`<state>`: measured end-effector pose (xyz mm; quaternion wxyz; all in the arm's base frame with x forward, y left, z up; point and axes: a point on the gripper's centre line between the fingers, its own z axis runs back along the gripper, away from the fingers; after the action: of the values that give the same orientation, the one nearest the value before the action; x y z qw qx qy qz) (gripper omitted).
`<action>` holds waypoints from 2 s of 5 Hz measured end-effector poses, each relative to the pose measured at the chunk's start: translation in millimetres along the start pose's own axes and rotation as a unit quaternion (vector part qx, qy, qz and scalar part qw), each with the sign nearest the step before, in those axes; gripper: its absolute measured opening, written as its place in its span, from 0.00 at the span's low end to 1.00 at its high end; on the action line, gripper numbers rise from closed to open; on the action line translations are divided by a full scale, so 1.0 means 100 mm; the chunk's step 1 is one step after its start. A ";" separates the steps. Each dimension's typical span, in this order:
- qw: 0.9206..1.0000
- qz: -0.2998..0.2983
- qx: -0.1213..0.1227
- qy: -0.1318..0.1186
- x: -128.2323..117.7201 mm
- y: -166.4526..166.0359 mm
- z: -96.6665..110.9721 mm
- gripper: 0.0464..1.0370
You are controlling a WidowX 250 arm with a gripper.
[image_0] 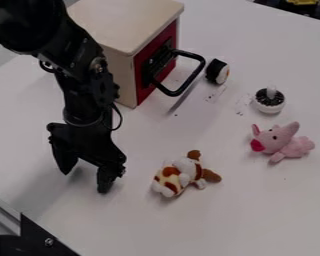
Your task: Put the toy at the top of the drawer
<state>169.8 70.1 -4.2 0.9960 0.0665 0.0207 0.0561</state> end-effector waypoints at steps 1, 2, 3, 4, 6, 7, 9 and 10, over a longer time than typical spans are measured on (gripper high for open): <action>1.000 0.001 -0.002 -0.002 0.02 -0.01 0.01 0.96; 1.000 -0.020 -0.016 0.005 0.05 -0.07 0.23 0.96; 0.998 -0.036 -0.023 -0.046 0.15 -0.13 0.59 0.96; 0.992 -0.070 -0.046 -0.094 0.28 -0.25 0.83 0.96; 0.985 -0.132 -0.075 -0.081 0.46 -0.65 0.67 0.96; 0.984 -0.151 -0.080 -0.054 0.49 -0.84 0.47 0.96; 0.981 -0.184 -0.061 -0.025 0.53 -1.05 0.18 0.93; 0.981 -0.183 -0.063 -0.026 0.59 -1.08 0.15 0.66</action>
<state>241.3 -31.5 -6.0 0.9918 0.0005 0.0031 -0.1276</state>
